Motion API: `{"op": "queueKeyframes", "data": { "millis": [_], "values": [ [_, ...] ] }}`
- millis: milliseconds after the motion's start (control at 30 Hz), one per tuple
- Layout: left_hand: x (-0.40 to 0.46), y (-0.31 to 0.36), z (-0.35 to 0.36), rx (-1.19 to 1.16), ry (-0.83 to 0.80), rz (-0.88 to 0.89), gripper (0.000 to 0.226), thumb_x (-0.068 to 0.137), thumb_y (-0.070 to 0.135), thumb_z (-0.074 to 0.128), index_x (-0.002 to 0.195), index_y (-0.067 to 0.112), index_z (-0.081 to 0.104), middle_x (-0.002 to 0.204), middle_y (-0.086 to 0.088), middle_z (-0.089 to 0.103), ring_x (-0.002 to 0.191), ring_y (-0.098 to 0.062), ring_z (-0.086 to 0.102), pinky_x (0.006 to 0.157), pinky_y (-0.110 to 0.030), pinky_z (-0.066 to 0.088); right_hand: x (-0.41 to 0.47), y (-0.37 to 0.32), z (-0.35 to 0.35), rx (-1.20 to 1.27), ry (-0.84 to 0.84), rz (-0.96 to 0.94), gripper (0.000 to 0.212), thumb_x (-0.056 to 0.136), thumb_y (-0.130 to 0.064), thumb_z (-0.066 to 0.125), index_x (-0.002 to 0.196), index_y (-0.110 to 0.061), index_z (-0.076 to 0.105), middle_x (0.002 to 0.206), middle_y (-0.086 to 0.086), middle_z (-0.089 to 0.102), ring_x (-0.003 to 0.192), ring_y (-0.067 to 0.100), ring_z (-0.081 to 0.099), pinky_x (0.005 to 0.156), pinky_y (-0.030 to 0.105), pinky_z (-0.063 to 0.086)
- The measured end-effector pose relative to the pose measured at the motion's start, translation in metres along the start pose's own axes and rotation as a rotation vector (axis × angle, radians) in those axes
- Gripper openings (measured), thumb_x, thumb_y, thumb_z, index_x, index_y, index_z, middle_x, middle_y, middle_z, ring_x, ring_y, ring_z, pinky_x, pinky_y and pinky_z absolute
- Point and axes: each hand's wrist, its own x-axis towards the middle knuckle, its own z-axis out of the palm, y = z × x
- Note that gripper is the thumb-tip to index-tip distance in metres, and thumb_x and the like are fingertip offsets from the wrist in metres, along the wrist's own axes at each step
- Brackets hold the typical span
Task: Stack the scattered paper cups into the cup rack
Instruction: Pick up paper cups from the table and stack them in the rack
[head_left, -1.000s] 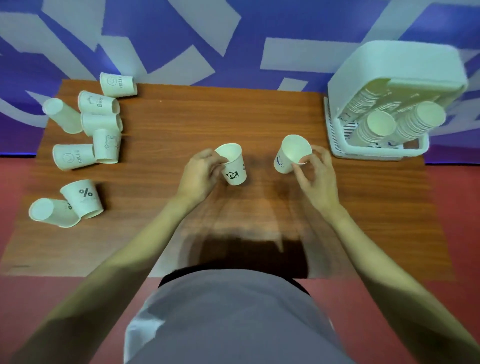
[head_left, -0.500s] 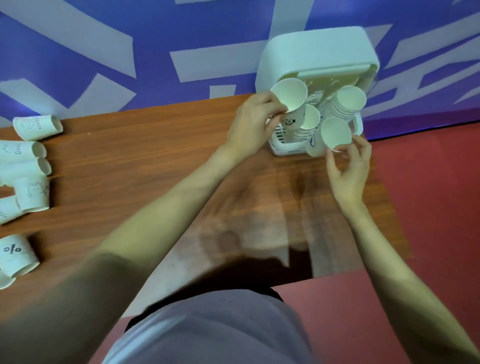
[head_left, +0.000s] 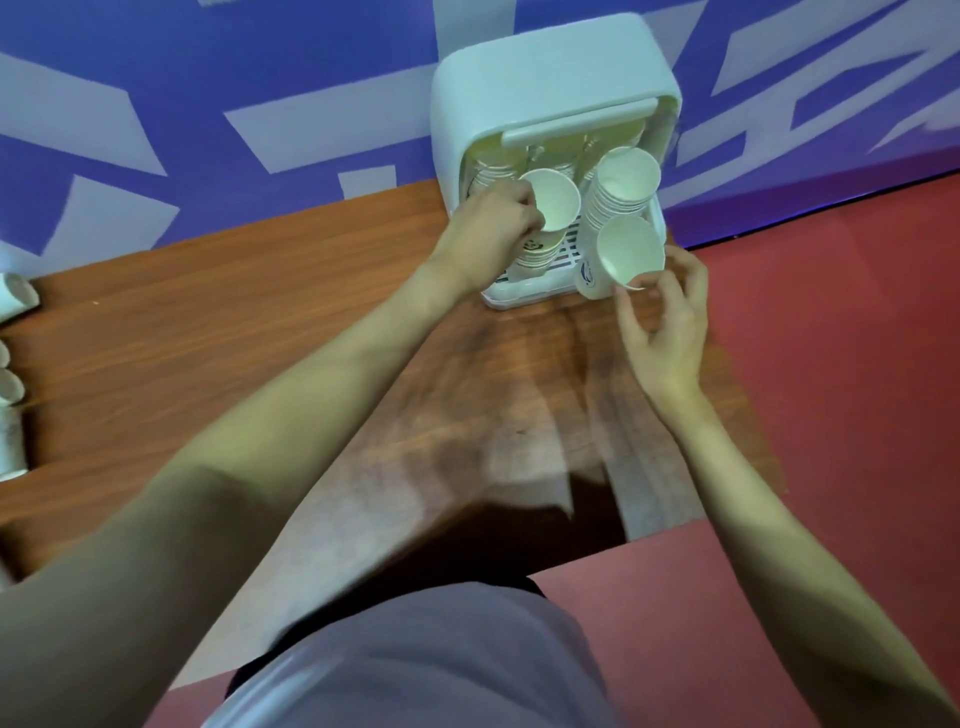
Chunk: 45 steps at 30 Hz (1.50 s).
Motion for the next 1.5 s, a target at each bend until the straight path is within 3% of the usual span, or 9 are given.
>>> {"op": "queueKeyframes", "data": {
  "millis": [167, 333, 433, 567, 700, 833, 933, 1067, 1500],
  "values": [
    [-0.004, -0.002, 0.019, -0.038, -0.093, 0.0, 0.025, 0.093, 0.017, 0.049, 0.107, 0.006, 0.067, 0.113, -0.01, 0.06, 0.107, -0.03, 0.055, 0.087, -0.04, 0.044, 0.015, -0.007, -0.002, -0.018, 0.041, -0.055, 0.02, 0.089, -0.019, 0.064, 0.092, 0.001, 0.061, 0.127, 0.021, 0.047, 0.114, 0.019, 0.051, 0.087, 0.023, 0.048],
    [-0.031, -0.006, 0.027, -0.109, 0.031, -0.074, 0.031, 0.088, 0.015, 0.056, 0.118, 0.006, 0.06, 0.12, -0.012, 0.058, 0.111, -0.031, 0.053, 0.096, -0.039, 0.041, 0.038, -0.021, 0.012, 0.024, 0.067, -0.066, 0.021, 0.089, -0.02, 0.064, 0.091, 0.0, 0.061, 0.128, 0.017, 0.047, 0.111, 0.026, 0.055, 0.084, 0.023, 0.047],
    [-0.061, -0.012, 0.025, -0.168, 0.072, -0.16, 0.034, 0.085, 0.011, 0.058, 0.118, 0.005, 0.059, 0.12, -0.012, 0.058, 0.111, -0.031, 0.052, 0.096, -0.038, 0.04, 0.049, -0.029, 0.031, 0.001, 0.056, -0.108, 0.02, 0.087, -0.018, 0.064, 0.091, 0.002, 0.062, 0.127, 0.02, 0.049, 0.106, 0.015, 0.053, 0.08, 0.009, 0.04],
    [-0.101, -0.03, 0.02, -0.173, 0.082, -0.27, 0.035, 0.087, 0.014, 0.058, 0.121, 0.006, 0.057, 0.121, -0.011, 0.057, 0.11, -0.03, 0.053, 0.097, -0.037, 0.036, 0.055, -0.03, 0.056, -0.06, -0.018, -0.145, 0.021, 0.089, -0.017, 0.063, 0.091, 0.004, 0.061, 0.127, 0.023, 0.049, 0.105, 0.008, 0.047, 0.078, 0.023, 0.045],
    [-0.135, -0.049, 0.012, -0.161, 0.122, -0.365, 0.034, 0.087, 0.012, 0.06, 0.119, 0.004, 0.057, 0.117, -0.015, 0.059, 0.106, -0.033, 0.054, 0.093, -0.039, 0.041, 0.051, -0.026, 0.072, -0.096, -0.141, -0.103, 0.023, 0.09, -0.019, 0.06, 0.092, 0.004, 0.059, 0.13, 0.021, 0.046, 0.104, 0.025, 0.055, 0.085, 0.034, 0.046],
    [-0.165, -0.065, 0.006, -0.157, 0.143, -0.438, 0.034, 0.087, 0.013, 0.061, 0.12, 0.005, 0.057, 0.119, -0.016, 0.058, 0.108, -0.035, 0.053, 0.094, -0.04, 0.041, 0.044, -0.024, 0.082, -0.221, -0.29, -0.046, 0.03, 0.092, -0.021, 0.058, 0.108, 0.005, 0.059, 0.14, 0.025, 0.039, 0.128, 0.036, 0.044, 0.102, 0.05, 0.037],
    [-0.184, -0.074, 0.003, -0.161, 0.169, -0.474, 0.035, 0.087, 0.013, 0.061, 0.121, 0.005, 0.057, 0.119, -0.016, 0.058, 0.109, -0.034, 0.053, 0.095, -0.039, 0.04, 0.033, -0.035, 0.087, -0.305, -0.33, -0.032, 0.046, 0.092, -0.021, 0.056, 0.13, 0.003, 0.048, 0.149, 0.029, 0.024, 0.141, 0.04, 0.025, 0.112, 0.05, 0.026],
    [-0.213, -0.083, -0.003, -0.181, 0.209, -0.522, 0.036, 0.087, 0.014, 0.061, 0.122, 0.006, 0.056, 0.119, -0.016, 0.058, 0.111, -0.034, 0.052, 0.095, -0.039, 0.041, 0.003, -0.064, 0.096, -0.361, -0.347, -0.061, 0.053, 0.09, -0.019, 0.055, 0.136, 0.001, 0.04, 0.152, 0.027, 0.018, 0.143, 0.04, 0.019, 0.115, 0.047, 0.021],
    [-0.414, -0.142, -0.032, -0.198, 0.251, -0.817, 0.039, 0.085, 0.013, 0.063, 0.123, 0.007, 0.056, 0.119, -0.016, 0.057, 0.112, -0.033, 0.052, 0.094, -0.039, 0.042, -0.15, -0.215, 0.217, -0.29, -0.95, -0.265, 0.063, 0.094, -0.03, 0.055, 0.147, -0.013, 0.026, 0.158, 0.01, 0.015, 0.145, 0.029, 0.017, 0.117, 0.043, 0.02]
  ]
}}
